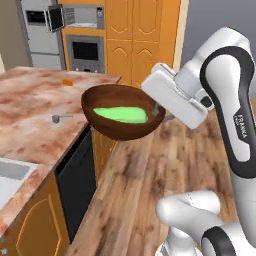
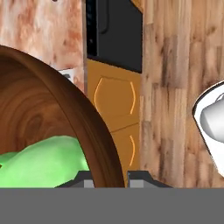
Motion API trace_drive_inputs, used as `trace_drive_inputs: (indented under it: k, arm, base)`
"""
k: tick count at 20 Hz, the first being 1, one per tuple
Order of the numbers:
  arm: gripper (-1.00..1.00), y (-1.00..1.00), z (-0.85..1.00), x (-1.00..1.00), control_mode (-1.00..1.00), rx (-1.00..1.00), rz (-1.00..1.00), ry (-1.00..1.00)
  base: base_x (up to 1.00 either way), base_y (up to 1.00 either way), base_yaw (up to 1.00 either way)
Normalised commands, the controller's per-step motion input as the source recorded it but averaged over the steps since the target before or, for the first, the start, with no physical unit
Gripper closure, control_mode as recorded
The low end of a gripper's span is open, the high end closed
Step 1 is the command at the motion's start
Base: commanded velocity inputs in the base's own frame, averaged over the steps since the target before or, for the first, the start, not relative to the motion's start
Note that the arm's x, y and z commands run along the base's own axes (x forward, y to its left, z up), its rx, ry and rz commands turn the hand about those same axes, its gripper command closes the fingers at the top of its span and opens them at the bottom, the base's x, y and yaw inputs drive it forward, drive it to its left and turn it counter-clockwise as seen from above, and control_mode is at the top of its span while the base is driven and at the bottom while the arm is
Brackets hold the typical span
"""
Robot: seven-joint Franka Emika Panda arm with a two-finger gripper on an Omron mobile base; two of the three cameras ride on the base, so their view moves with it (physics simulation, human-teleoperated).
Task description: Pick the corn from the sink and place it in the bowl. Then pick the bowl and place it in the microwave. Then close the microwave door and press the start button.
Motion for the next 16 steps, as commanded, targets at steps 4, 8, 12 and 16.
trace_drive_inputs:
  k: [4,8,12,16]
  arm:
    - [1.0,0.0,0.0,0.0,1.0,0.0,0.0,0.0]
    - [1.0,0.0,0.0,0.0,1.0,0.0,0.0,0.0]
    - [1.0,0.0,0.0,0.0,1.0,0.0,0.0,0.0]
    - [1.0,0.0,0.0,0.0,1.0,0.0,0.0,0.0]
  base:
    - [0.0,-0.79,-0.66]
    - [0.07,-0.71,-0.75]
    - [0.18,-0.43,-0.77]
    - [0.95,0.17,-0.55]
